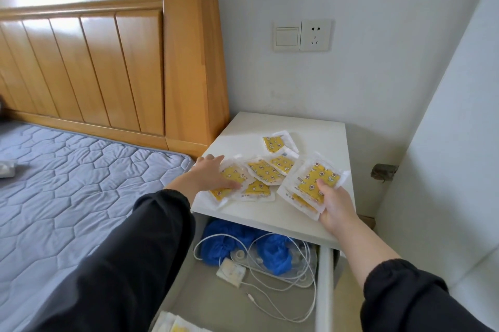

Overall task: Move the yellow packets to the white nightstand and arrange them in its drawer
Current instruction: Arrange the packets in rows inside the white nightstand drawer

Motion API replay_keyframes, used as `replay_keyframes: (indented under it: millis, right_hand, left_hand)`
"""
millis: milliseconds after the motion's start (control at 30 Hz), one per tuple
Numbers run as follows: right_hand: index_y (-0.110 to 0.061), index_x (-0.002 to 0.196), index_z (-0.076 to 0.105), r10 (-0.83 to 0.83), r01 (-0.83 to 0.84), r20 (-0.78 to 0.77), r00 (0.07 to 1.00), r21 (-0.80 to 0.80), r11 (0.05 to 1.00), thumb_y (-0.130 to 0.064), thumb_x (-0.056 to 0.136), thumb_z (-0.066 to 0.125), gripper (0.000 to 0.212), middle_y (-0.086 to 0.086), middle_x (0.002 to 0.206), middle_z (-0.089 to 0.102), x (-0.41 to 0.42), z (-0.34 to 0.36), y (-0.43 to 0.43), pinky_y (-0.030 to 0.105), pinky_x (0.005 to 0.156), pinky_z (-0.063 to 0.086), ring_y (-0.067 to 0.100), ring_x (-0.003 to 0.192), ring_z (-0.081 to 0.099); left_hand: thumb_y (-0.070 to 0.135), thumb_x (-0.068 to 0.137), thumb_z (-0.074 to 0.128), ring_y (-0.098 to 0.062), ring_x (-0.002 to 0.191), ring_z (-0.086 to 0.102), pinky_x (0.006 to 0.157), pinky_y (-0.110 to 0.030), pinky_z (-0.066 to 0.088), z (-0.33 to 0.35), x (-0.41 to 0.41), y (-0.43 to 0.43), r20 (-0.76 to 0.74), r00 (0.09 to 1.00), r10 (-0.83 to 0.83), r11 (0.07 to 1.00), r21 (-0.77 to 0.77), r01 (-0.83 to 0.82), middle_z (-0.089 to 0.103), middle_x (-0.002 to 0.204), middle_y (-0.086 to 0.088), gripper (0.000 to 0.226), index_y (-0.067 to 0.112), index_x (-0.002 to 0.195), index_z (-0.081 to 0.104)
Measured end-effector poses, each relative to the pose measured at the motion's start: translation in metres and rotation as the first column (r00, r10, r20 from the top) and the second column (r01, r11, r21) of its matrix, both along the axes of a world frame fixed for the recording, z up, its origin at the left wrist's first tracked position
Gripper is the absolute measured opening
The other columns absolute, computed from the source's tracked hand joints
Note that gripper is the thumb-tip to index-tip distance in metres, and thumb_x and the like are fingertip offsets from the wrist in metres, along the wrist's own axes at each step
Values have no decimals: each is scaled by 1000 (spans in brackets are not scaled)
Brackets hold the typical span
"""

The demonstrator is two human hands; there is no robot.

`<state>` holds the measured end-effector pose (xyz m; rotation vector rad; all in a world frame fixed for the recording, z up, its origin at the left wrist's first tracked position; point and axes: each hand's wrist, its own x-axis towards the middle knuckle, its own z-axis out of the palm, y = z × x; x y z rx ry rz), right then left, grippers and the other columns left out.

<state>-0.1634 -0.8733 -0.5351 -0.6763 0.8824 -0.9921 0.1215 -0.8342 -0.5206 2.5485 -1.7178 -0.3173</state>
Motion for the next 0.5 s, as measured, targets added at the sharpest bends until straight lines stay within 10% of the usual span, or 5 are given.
replay_keyframes:
  millis: [167,500]
  right_hand:
    - [-15,98,62,-19,19,-25,1000,6,1000,-10,98,48,15,11,100,68,2,-1,0,51,79,53,29,90,66]
    - [-16,102,62,2,-2,-45,999,0,1000,-13,99,48,15,8,100,69,1,2,2,44,69,54,27,91,67]
  left_hand:
    - [83,71,48,-27,133,28,105,-43,33,2,9,8,167,984,69,998,-15,-67,40,138,-6,92,23,140,44]
    - [63,90,45,-28,135,34,108,-38,30,18,0,6,-51,999,11,991,134,-4,35,149,-7,78,15,148,26]
